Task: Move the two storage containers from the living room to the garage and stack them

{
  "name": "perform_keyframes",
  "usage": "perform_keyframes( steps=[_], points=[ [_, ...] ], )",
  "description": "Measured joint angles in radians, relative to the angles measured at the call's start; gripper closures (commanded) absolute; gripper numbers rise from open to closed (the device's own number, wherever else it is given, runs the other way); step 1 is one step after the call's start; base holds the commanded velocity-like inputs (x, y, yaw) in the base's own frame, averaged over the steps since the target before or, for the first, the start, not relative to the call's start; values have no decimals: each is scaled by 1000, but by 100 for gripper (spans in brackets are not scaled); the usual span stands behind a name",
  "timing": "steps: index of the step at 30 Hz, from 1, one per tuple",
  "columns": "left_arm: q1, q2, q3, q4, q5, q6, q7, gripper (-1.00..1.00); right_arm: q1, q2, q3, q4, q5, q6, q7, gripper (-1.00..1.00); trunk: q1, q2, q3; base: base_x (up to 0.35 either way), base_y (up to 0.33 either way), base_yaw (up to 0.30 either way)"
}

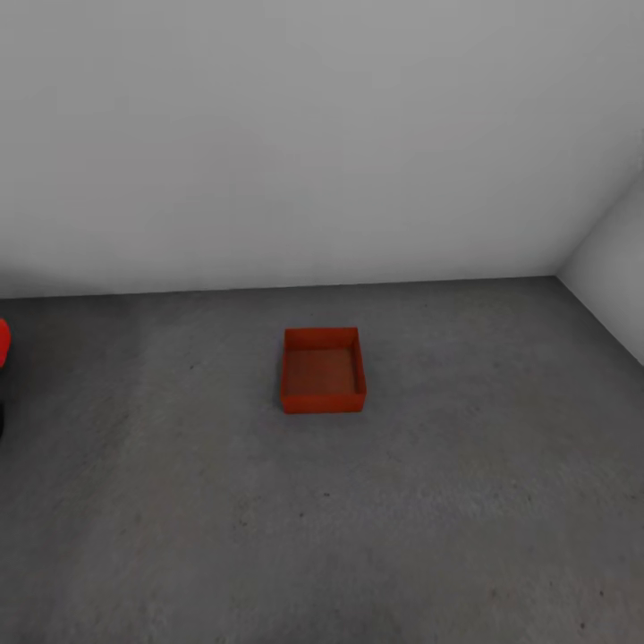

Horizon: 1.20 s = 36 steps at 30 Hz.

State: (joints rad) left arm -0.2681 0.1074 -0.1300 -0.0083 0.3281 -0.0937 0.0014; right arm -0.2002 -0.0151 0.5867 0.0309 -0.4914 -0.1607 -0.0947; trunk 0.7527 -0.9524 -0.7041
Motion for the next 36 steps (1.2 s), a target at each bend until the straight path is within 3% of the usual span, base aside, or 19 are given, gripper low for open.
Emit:
perform_keyframes(
  steps=[14, 36],
  points=[
    [0, 0, 0, 0, 0, 0, 0, -100, 38, 21, 0, 0, -1, -19, 19, -100, 0, 0, 22, 0, 0, 0],
    [0, 0, 1, 0, 1, 0, 0, -100, 38, 21, 0, 0, 1, -38, 20, -100, 0, 0, 57, 0, 0, 0]
  ],
)
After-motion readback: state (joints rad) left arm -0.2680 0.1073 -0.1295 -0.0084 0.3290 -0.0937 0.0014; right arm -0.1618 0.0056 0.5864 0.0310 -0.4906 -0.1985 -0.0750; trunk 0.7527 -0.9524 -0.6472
